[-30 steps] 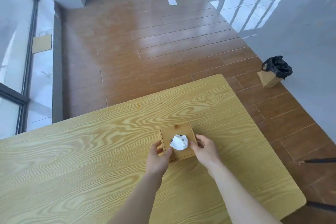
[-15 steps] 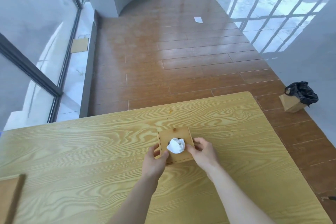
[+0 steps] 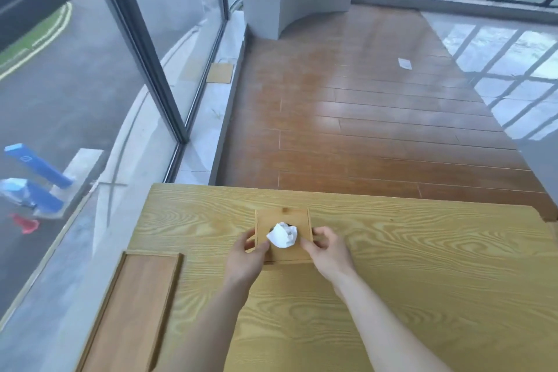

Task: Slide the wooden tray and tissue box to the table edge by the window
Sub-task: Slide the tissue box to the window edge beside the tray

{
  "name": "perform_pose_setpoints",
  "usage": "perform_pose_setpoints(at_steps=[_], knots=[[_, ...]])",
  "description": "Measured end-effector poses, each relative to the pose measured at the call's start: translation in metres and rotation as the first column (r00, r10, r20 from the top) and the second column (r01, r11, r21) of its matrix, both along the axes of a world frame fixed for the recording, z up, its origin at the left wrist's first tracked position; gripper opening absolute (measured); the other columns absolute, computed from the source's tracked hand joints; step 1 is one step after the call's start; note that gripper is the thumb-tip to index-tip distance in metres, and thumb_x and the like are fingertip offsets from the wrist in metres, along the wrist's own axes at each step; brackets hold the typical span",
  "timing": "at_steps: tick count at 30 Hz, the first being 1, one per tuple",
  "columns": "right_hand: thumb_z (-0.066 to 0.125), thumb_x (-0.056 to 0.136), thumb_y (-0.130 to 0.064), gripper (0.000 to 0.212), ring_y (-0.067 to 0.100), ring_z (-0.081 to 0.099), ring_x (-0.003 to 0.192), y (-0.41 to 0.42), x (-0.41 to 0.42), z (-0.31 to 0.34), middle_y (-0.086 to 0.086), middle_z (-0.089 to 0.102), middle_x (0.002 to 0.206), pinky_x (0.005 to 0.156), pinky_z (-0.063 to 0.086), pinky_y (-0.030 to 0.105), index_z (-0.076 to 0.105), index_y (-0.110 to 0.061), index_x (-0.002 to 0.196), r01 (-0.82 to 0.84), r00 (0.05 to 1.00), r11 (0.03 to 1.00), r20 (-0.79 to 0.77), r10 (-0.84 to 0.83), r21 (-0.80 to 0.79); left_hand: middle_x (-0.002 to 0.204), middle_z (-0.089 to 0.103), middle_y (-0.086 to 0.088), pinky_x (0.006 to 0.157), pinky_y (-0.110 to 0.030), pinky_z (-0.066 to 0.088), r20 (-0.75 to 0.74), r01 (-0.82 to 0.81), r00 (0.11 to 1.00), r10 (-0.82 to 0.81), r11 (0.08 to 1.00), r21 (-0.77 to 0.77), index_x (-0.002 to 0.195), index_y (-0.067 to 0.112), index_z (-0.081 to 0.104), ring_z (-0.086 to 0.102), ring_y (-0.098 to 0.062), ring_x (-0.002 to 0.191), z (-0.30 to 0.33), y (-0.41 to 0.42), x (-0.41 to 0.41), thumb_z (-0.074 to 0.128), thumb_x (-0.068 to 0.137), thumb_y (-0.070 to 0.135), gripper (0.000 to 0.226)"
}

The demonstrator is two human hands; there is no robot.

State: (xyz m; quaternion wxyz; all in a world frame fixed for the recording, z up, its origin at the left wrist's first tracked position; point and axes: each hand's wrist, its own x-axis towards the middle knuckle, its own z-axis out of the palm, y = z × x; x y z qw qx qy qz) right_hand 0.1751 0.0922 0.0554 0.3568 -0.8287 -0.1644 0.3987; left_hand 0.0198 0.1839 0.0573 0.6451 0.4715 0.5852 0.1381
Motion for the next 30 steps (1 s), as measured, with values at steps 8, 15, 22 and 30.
perform_pose_setpoints(at_steps=[8,15,22,30], knots=[[0.075,0.085,-0.035,0.035,0.016,0.070,0.092,0.105,-0.098,-0.011,-0.008,0.071,0.097,0.088,0.058,0.039,0.062,-0.028,0.117,-0.045,0.998,0.999,-0.050,0.045,0.005,0.122,0.061,0.004,0.086,-0.030,0.044,-0.065,-0.051,0.996,0.054,0.998,0.041,0.129,0.034,0.057,0.060,-0.013,0.102,-0.011,0.102,-0.101,0.067,0.090,0.033,0.040],[0.076,0.078,-0.037,0.043,0.018,0.072,0.092,0.177,-0.156,-0.030,-0.006,0.073,0.101,0.090,0.060,0.048,0.061,-0.031,0.118,-0.089,0.993,0.996,-0.076,0.089,0.005,0.116,0.063,0.007,0.070,-0.022,0.043,-0.055,-0.097,0.993,0.100,0.994,0.053,0.124,0.037,0.057,0.059,0.000,0.092,-0.026,0.172,-0.159,0.063,0.093,0.031,0.033],[0.076,0.084,-0.026,0.048,0.015,0.070,0.099,0.225,-0.186,-0.052,-0.004,0.072,0.109,0.096,0.056,0.041,0.057,-0.025,0.128,-0.159,0.985,0.987,-0.067,0.159,0.003,0.117,0.064,0.011,0.072,-0.022,0.045,-0.063,-0.124,0.990,0.128,0.990,0.060,0.117,0.043,0.057,0.062,-0.003,0.098,-0.045,0.214,-0.189,0.061,0.093,0.033,0.026],[0.076,0.087,-0.016,0.050,-0.004,0.061,0.085,0.243,-0.197,-0.062,-0.020,0.061,0.094,0.073,0.046,0.015,0.054,-0.021,0.132,-0.227,0.974,0.973,-0.021,0.227,-0.028,0.124,0.061,0.008,0.079,-0.029,0.044,-0.085,-0.089,0.991,0.098,0.991,0.104,0.134,0.038,0.053,0.059,-0.006,0.101,-0.057,0.234,-0.195,0.055,0.096,0.032,0.038]])
